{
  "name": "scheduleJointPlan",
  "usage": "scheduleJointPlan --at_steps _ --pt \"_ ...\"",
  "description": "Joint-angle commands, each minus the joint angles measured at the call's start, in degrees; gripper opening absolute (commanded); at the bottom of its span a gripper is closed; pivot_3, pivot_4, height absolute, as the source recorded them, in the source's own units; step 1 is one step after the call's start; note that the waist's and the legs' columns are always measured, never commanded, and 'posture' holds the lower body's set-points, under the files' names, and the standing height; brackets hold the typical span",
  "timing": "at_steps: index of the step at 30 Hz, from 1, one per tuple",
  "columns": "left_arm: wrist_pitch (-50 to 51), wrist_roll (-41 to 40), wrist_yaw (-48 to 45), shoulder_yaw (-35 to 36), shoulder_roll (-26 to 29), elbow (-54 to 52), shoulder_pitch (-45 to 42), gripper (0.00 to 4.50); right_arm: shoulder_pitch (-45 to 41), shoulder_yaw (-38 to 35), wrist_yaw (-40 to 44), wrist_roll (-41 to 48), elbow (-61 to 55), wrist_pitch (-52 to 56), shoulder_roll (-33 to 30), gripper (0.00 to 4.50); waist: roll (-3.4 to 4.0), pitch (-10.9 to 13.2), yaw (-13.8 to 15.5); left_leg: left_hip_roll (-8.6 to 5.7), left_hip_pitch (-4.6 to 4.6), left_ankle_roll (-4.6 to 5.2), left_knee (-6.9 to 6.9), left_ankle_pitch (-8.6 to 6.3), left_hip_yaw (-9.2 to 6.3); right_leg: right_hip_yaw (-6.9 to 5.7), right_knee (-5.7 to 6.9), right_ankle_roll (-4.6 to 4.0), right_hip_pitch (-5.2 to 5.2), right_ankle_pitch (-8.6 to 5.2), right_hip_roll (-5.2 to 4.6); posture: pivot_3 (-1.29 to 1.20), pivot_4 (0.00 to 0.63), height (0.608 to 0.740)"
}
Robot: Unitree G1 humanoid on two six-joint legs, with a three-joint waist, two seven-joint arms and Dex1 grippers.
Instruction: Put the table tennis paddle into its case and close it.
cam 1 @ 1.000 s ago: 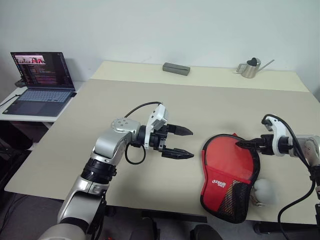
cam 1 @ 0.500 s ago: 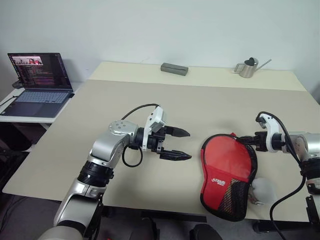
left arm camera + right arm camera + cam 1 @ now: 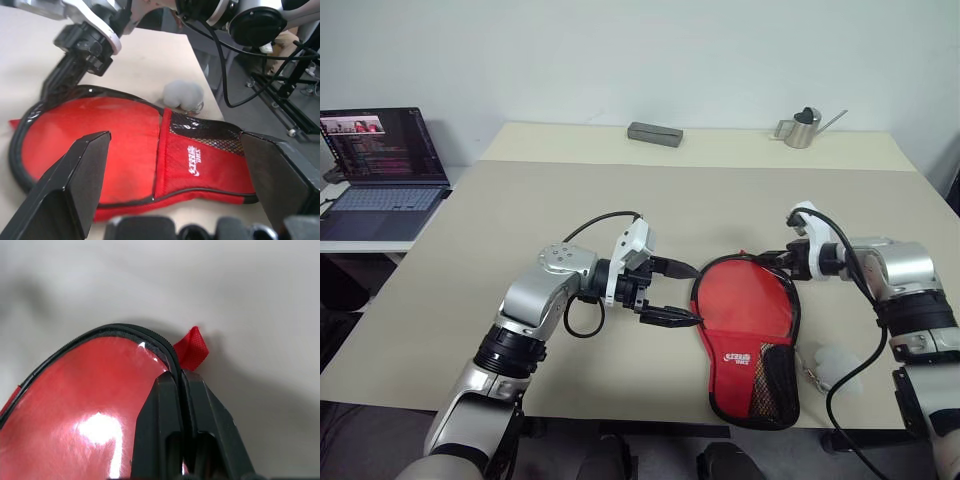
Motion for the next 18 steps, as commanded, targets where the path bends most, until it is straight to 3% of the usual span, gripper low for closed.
scheduleJointPlan --at_steps 1,12,18 --pt "-0.91 -0.45 0.15 -0.05 0.19 -2.28 -0.10 4.50 -4.09 0.08 0.94 -1.34 2.16 -3.44 0.60 0.01 -0.06 0.06 0.09 0.02 -0.01 0.00 0.00 0.00 0.03 0.01 -0.01 0.00 0.00 0.00 -0.02 0.00 0.150 0.740" --pt "-1.22 -0.04 0.68 -0.43 0.18 -2.47 0.36 4.50 -6.07 0.82 -0.21 -5.19 9.12 -5.91 3.04 0.01 -0.07 0.07 0.16 0.02 -0.02 0.00 -0.02 0.00 0.08 0.04 0.01 0.01 -0.06 0.00 -0.02 0.00 0.150 0.740" --pt "-2.15 0.45 0.56 -1.08 0.17 -1.55 0.15 4.50 -5.70 -0.74 -1.95 -4.80 8.96 -4.52 3.25 1.96 -0.07 0.07 0.17 0.01 -0.02 0.00 -0.02 0.00 0.10 0.07 0.01 0.01 -0.06 0.00 -0.02 0.00 0.150 0.740"
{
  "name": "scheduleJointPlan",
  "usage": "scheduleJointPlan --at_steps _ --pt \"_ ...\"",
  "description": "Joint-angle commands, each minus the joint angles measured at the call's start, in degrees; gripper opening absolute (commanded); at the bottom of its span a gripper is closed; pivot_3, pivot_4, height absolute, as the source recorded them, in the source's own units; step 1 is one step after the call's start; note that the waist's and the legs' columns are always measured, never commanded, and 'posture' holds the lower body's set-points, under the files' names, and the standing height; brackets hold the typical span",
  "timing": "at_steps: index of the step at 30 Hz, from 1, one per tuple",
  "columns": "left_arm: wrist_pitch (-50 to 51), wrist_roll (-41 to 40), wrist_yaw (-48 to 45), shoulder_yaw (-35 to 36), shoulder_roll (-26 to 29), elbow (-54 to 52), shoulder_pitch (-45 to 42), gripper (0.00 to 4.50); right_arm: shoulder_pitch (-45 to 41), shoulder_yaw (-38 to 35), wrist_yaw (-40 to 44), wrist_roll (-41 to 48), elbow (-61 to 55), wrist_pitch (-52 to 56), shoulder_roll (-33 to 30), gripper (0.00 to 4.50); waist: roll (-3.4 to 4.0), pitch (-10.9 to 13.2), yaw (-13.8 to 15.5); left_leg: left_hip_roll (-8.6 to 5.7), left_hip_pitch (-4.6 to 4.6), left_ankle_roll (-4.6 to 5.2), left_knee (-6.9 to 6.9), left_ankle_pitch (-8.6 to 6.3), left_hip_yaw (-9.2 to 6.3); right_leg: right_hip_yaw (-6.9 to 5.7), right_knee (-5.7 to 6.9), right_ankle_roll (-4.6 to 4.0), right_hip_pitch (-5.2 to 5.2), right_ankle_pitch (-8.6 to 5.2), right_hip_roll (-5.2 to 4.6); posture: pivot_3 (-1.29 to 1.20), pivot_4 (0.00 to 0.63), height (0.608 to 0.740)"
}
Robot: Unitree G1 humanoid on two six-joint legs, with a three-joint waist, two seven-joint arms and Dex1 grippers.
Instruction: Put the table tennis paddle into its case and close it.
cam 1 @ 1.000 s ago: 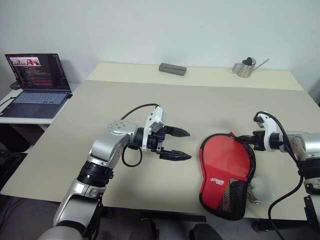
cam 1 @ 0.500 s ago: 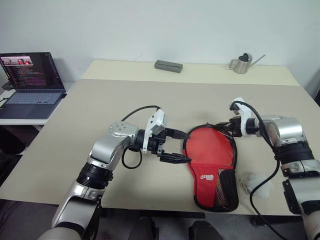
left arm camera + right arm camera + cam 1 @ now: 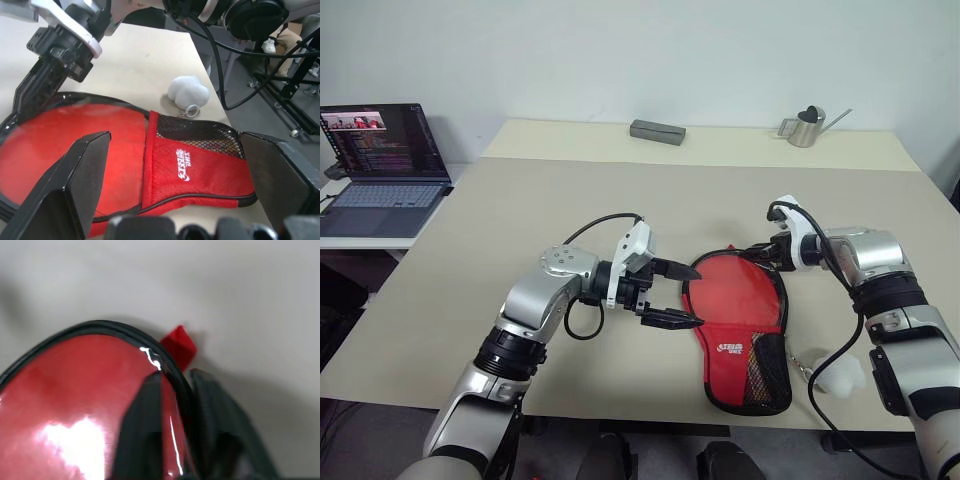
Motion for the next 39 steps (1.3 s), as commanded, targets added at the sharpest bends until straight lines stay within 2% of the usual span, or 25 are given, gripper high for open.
scheduleJointPlan --at_steps 1,7,10,15,22,27,32,39 --pt "-1.36 0.20 -0.03 -0.17 0.11 -1.00 -0.40 4.50 -1.05 -2.79 -0.86 0.65 -1.26 0.93 -0.37 2.28 0.00 0.00 0.00 0.00 0.00 0.00 0.00 0.00 0.00 0.00 0.00 0.00 0.00 0.00 0.00 0.00 0.150 0.740" --pt "-2.34 1.21 0.44 -0.93 -0.45 -0.14 -0.54 4.50 1.34 -7.64 0.52 6.17 -10.92 8.83 -2.16 4.35 0.00 0.00 0.02 0.02 0.00 0.00 -0.01 0.00 0.01 0.02 0.00 0.00 -0.01 0.00 0.00 0.00 0.150 0.740" --pt "-3.48 3.72 3.45 -1.63 -1.74 2.00 -1.47 4.50 5.21 -10.90 2.64 11.60 -21.92 15.66 -5.25 4.35 0.01 0.00 0.34 0.04 -0.02 0.00 -0.03 0.00 0.00 0.01 -0.01 0.00 -0.02 0.00 0.00 0.00 0.150 0.740" --pt "-7.54 9.27 9.05 -3.40 -6.34 8.24 -4.88 4.50 16.35 -16.31 3.98 18.20 -39.30 22.82 -13.48 4.35 -0.05 0.04 1.57 0.01 -0.09 0.01 0.01 0.00 -0.05 -0.03 -0.05 0.01 -0.01 0.00 -0.05 0.00 0.150 0.740" --pt "-12.56 12.84 9.84 -6.24 -13.40 16.00 -10.35 4.50 33.50 -28.45 7.60 29.13 -56.36 31.08 -23.72 4.35 -0.09 0.06 1.39 -0.09 -0.30 0.02 0.03 -0.01 0.01 0.02 -0.10 0.10 -0.17 0.03 -0.05 0.00 0.150 0.740" --pt "-17.13 16.47 11.12 -7.53 -17.01 23.88 -13.57 4.50 43.92 -36.09 8.25 31.88 -61.77 30.92 -27.77 4.35 -0.13 0.08 0.94 -0.14 -0.30 0.01 0.03 -0.01 0.07 0.10 -0.06 0.10 -0.24 0.03 0.10 0.00 0.150 0.740" --pt "-20.73 20.06 12.28 -9.00 -19.17 31.30 -13.28 4.50 51.54 -42.94 8.32 33.41 -64.93 30.97 -28.76 4.35 -0.18 0.11 1.10 -0.17 -0.33 0.02 0.06 0.00 0.07 0.13 -0.05 0.12 -0.29 0.03 0.10 0.00 0.150 0.740" --pt "-26.20 23.92 14.33 -9.43 -22.00 40.91 -12.72 4.50 59.63 -47.60 8.59 33.09 -66.62 28.90 -30.09 4.35 -0.16 0.08 1.34 -0.18 -0.70 0.03 0.12 0.01 0.04 0.10 -0.04 0.17 -0.62 0.06 0.09 0.00 0.150 0.740"
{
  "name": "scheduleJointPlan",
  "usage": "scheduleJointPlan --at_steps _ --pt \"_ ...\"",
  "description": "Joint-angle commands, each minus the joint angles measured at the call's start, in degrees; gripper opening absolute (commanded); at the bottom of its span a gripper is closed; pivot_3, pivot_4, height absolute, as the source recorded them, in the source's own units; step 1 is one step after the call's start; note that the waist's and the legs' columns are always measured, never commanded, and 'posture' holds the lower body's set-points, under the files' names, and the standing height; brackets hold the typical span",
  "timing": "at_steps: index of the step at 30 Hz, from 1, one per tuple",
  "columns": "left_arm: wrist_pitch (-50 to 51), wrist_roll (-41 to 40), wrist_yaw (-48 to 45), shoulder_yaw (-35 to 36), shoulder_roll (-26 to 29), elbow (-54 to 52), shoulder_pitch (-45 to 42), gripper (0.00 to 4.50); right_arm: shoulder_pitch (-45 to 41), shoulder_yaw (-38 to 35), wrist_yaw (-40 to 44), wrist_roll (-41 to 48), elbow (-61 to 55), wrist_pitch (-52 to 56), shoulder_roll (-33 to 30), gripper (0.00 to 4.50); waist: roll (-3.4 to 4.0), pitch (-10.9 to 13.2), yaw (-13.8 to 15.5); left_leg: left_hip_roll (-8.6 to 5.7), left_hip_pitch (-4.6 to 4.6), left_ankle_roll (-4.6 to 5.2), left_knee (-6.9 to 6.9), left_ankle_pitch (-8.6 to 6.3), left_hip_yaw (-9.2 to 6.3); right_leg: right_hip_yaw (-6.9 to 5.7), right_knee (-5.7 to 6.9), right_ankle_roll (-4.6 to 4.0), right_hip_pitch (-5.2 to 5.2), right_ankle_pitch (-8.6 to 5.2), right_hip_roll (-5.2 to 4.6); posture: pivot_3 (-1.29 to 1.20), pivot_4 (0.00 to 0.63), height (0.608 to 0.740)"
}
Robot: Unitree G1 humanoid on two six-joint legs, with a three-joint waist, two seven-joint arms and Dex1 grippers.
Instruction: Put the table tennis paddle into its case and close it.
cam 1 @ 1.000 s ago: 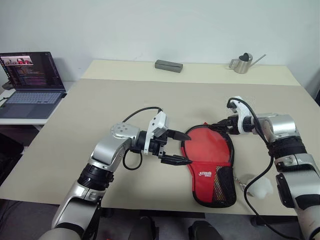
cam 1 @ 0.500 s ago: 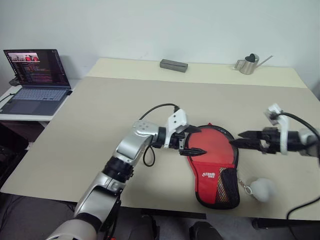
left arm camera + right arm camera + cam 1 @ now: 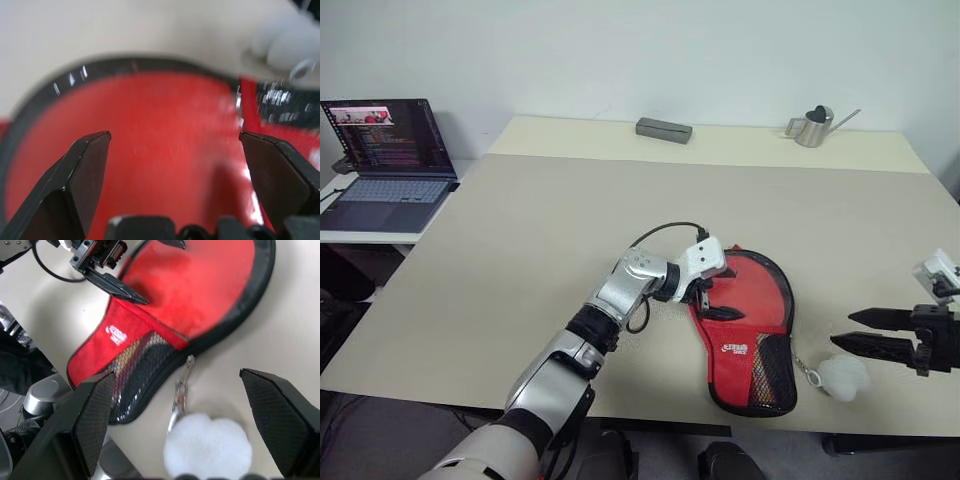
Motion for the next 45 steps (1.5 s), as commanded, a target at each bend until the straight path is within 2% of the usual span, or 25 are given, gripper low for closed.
scheduleJointPlan --at_steps 1,8,14,19,25,33,45 --pt "-3.30 1.90 1.68 -0.08 -2.18 4.02 -0.74 4.50 3.31 -3.53 1.13 0.03 -1.67 -2.24 -2.02 4.35 0.01 -0.03 0.06 0.00 -0.03 0.00 0.01 0.00 -0.02 -0.02 -0.01 0.01 0.00 0.00 -0.01 0.00 0.150 0.740" --pt "-4.96 2.54 1.77 0.46 -4.76 6.45 -1.52 4.50 10.05 -2.27 0.52 -1.69 -1.66 -6.44 -1.78 4.35 -0.02 -0.04 0.28 -0.03 -0.03 0.06 0.09 0.04 -0.03 -0.03 -0.02 0.15 0.06 0.07 -0.04 0.00 0.150 0.740" --pt "-5.49 1.02 0.81 2.49 -6.41 5.25 -1.90 4.50 11.66 1.72 -2.13 -3.92 0.29 -10.16 -0.03 4.35 -0.04 -0.05 0.18 -0.03 -0.06 0.11 0.10 0.08 -0.01 0.00 -0.04 0.20 0.02 0.10 -0.06 0.00 0.150 0.740" --pt "-5.65 0.35 0.08 3.62 -6.57 4.64 -2.18 4.50 12.85 1.58 -1.60 -3.99 1.39 -11.39 -0.20 4.35 -0.03 -0.05 0.18 -0.05 -0.14 0.10 0.09 0.08 -0.01 -0.01 -0.04 0.19 -0.06 0.10 -0.03 0.00 0.150 0.740" --pt "-8.90 4.57 4.30 2.67 -6.91 13.03 -2.42 4.50 12.87 2.17 -2.39 -5.14 2.35 -12.55 -0.33 4.35 -0.05 -0.06 0.17 -0.07 -0.12 0.11 0.11 0.08 -0.03 -0.02 -0.02 0.20 -0.03 0.11 -0.03 0.00 0.150 0.740" --pt "-10.88 5.92 3.22 1.40 -7.67 15.92 -1.99 4.50 11.79 5.67 -3.85 -5.16 3.06 -13.19 0.00 4.35 -0.10 -0.25 0.16 -0.06 -0.08 0.15 0.16 0.12 -0.03 -0.02 -0.02 0.25 0.05 0.14 -0.04 0.00 0.150 0.740" --pt "-11.36 7.49 2.32 0.82 -7.55 16.74 -2.00 4.50 7.08 18.14 -6.48 -9.18 10.48 -17.04 1.25 4.35 -0.26 -0.61 0.16 -0.06 -0.06 0.15 0.16 0.13 -0.03 -0.03 -0.02 0.24 0.07 0.15 -0.04 0.00 0.150 0.740"
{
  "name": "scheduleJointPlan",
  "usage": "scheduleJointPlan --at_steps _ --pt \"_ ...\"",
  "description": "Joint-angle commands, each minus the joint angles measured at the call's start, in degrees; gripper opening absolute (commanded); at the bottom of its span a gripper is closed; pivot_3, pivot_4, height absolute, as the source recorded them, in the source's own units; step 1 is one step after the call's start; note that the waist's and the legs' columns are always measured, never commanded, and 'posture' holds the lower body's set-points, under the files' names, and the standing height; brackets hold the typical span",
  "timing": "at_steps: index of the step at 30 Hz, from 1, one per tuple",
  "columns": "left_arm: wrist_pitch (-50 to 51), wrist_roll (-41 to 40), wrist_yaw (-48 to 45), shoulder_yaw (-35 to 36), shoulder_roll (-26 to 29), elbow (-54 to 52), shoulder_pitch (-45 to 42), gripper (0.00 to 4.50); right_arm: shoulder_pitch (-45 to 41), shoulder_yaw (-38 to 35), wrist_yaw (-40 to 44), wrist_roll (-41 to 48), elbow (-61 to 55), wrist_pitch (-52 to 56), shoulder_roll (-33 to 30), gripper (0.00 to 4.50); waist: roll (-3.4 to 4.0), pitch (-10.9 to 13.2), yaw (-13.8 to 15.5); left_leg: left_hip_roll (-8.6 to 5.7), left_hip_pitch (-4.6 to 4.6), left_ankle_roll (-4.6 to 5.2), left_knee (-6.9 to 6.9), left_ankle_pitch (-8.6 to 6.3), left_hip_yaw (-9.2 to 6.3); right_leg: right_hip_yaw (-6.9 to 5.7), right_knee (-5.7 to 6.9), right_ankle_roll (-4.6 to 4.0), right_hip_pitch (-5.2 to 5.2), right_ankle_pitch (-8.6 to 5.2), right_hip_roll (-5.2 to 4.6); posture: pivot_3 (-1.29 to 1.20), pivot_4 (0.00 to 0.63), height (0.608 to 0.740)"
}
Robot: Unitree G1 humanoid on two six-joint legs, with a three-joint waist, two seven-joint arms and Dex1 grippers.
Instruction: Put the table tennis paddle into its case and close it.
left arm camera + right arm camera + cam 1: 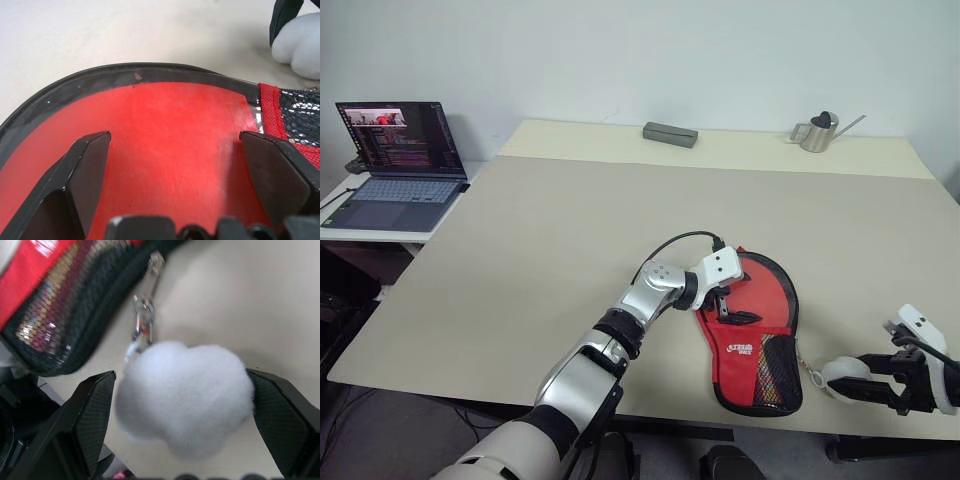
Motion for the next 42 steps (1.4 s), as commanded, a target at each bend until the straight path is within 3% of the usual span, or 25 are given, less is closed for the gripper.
scheduleJointPlan --at_steps 1,4,11,17,26,42 --pt "0.51 3.03 -1.00 -2.50 -0.25 2.14 1.34 4.50 -1.60 2.55 -1.19 -1.94 2.72 -1.50 0.45 4.35 -0.15 -0.18 -0.03 0.01 0.02 0.00 0.00 0.00 -0.01 -0.01 0.00 0.00 0.01 0.00 0.02 0.00 0.150 0.740" --pt "0.60 3.24 -1.32 -2.54 -0.19 1.65 1.75 4.50 -2.72 2.44 -1.08 -1.56 3.78 -1.46 0.17 3.84 -0.36 -0.30 -0.09 0.03 0.20 0.00 0.00 0.00 -0.01 0.00 0.02 -0.01 0.15 0.01 0.04 0.00 0.150 0.740" --pt "0.20 4.28 -1.57 -3.32 0.06 1.62 2.32 4.50 -0.05 1.58 0.30 -2.54 1.75 -3.07 -1.67 1.53 -0.33 -0.33 -0.02 0.04 0.25 0.02 0.00 0.02 -0.03 0.00 -0.01 0.01 0.25 0.02 -0.03 0.00 0.150 0.740" --pt "-0.72 5.78 -2.05 -4.34 0.35 1.91 3.03 4.50 4.44 0.68 0.91 -6.14 -3.96 -8.38 -4.13 0.44 -0.36 -0.46 0.02 0.04 0.30 0.02 -0.02 0.02 -0.05 -0.04 -0.05 0.02 0.34 0.01 -0.02 0.00 0.150 0.740" --pt "-1.24 6.60 -2.00 -4.81 -0.03 2.71 3.27 4.50 9.11 -1.50 3.92 -6.33 -14.09 -9.69 -6.29 0.31 -0.40 -0.55 0.09 0.04 0.36 0.02 -0.04 0.01 -0.05 -0.06 -0.06 0.05 0.40 -0.03 -0.03 0.00 0.150 0.740" --pt "-0.97 6.55 -1.42 -4.90 -0.44 3.13 3.28 4.50 19.53 -0.25 9.36 -10.08 -20.35 -14.72 -9.47 0.29 -0.40 -0.60 1.49 0.06 0.57 -0.02 -0.16 -0.03 -0.11 -0.36 -0.46 -0.01 0.84 -0.07 -0.06 0.00 0.150 0.740"
